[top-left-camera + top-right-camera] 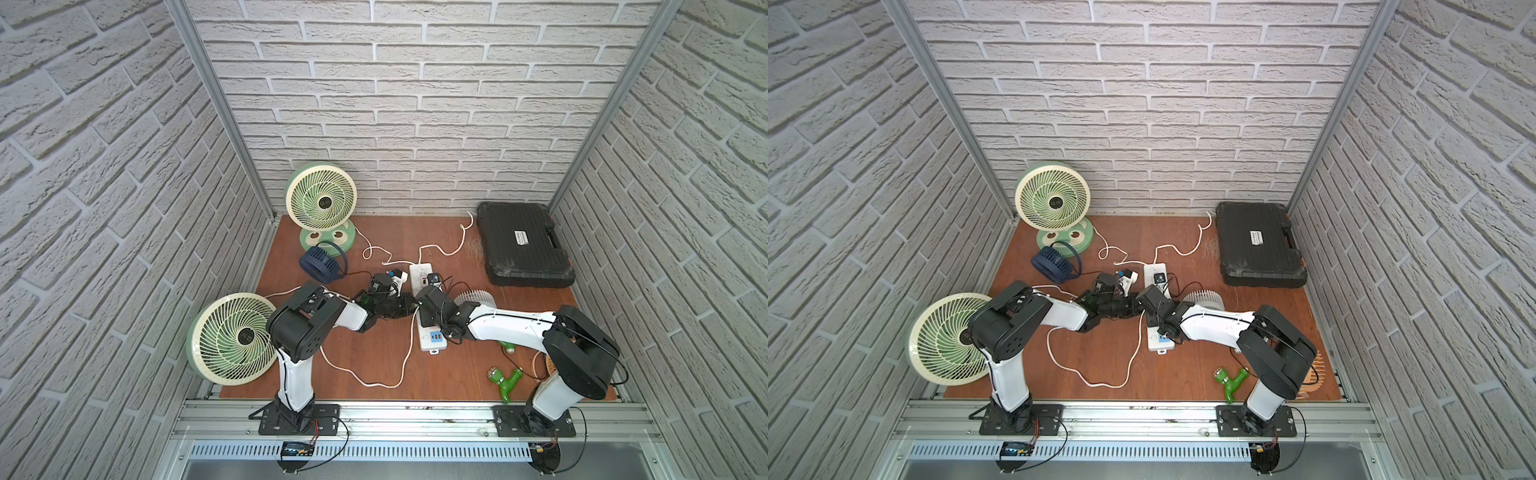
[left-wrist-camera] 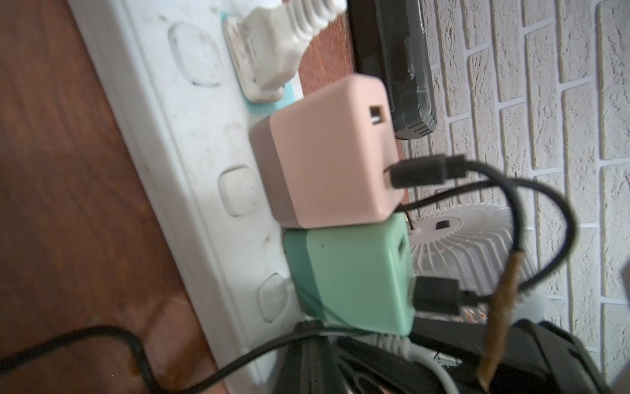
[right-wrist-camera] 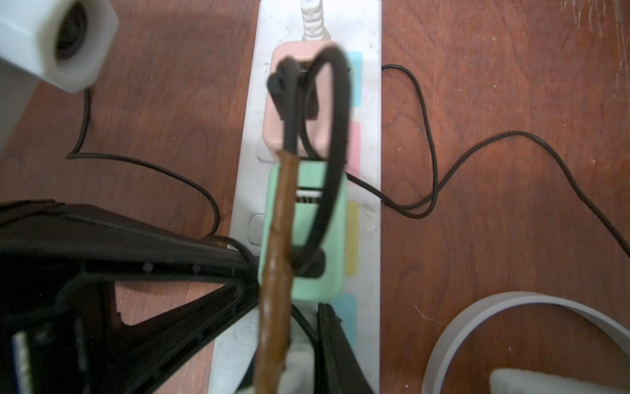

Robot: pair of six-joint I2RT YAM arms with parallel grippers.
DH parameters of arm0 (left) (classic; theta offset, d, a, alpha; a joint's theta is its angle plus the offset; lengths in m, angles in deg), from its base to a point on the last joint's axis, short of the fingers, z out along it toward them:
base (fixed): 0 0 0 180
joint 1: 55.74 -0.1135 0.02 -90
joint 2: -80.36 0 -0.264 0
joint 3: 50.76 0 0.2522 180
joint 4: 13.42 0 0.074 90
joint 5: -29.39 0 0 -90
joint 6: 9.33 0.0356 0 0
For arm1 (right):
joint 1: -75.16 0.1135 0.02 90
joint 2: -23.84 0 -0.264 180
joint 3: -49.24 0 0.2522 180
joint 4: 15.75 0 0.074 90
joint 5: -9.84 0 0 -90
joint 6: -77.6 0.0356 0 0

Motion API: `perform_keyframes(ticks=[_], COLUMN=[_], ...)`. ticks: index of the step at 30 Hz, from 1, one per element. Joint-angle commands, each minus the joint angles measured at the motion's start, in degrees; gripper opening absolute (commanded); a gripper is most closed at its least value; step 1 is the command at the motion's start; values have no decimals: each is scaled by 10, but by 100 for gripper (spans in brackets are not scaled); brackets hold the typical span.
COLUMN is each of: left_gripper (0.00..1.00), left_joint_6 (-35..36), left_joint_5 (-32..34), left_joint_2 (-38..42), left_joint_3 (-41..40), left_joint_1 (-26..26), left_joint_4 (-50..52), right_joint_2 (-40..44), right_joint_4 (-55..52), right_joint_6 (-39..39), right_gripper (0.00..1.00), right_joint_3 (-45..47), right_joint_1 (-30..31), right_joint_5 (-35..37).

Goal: Unplug the desk fan from the power strip
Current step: Remove the plug from the socket.

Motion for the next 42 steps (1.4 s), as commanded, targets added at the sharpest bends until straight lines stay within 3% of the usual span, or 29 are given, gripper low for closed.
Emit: perform_keyframes(ticks=[1, 4, 7, 12, 18, 22, 24, 28, 34, 39, 42], left_gripper=[0, 0, 0, 0, 0, 0, 0, 0, 0, 0, 0], left_joint_6=[4, 5, 4, 27, 72, 74, 74, 81, 86, 86, 86], left_joint_5=[15, 14, 15, 24, 49, 50, 51, 56, 63, 63, 64], left_joint_2=[-21, -24, -26, -19, 4, -1, -5, -5, 1, 2, 1], left_joint_3=[-8, -7, -5, 6, 24, 27, 29, 31, 31, 32, 32], left_joint_1=[-4, -5, -5, 0, 7, 6, 7, 8, 8, 8, 9], left_joint_4=[23, 22, 24, 69, 145, 149, 150, 163, 173, 173, 171], right_joint_2=[8, 2, 22, 7, 14, 20, 6, -9, 16, 1, 10], right_joint_4=[-19, -32, 43, 32, -19, 55, 31, -47, 60, -29, -19], right_joint_6=[-15, -11, 14, 4, -9, -6, -15, -21, 7, -11, -2], right_gripper=[4, 4, 4, 4, 4, 3, 4, 4, 4, 4, 4], right_joint_3=[-40, -46, 1, -16, -31, -12, -35, -69, -8, -54, -36], right_joint_1=[17, 17, -11, -13, -7, -14, -1, 18, -16, 16, 6], right_joint_5=[57, 63, -14, -40, 22, -61, -44, 58, -54, 45, 33])
